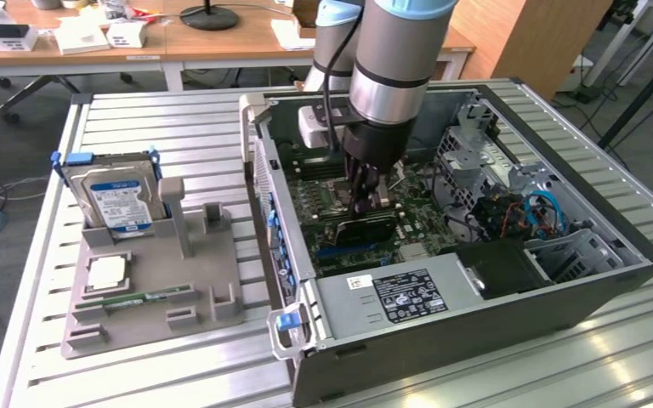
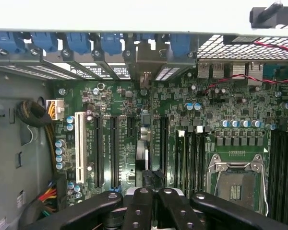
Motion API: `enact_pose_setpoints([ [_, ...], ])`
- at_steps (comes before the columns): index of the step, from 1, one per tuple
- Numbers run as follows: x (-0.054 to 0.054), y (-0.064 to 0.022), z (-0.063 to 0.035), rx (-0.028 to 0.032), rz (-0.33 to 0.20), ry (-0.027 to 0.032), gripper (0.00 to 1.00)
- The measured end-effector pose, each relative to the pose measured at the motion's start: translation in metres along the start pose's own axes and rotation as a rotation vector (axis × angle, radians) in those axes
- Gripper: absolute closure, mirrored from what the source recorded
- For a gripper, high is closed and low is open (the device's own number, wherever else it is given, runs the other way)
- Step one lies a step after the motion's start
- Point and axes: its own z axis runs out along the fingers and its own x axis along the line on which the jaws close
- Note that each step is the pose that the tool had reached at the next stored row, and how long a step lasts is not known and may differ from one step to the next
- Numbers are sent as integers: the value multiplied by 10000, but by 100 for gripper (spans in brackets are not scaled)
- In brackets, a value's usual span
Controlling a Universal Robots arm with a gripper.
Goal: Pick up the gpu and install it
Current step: 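Press down on the gpu until it lock into place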
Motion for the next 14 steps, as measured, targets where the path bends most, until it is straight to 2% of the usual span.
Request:
enact_pose_setpoints([
  [14,4,1,15,-2,0,1,90],
])
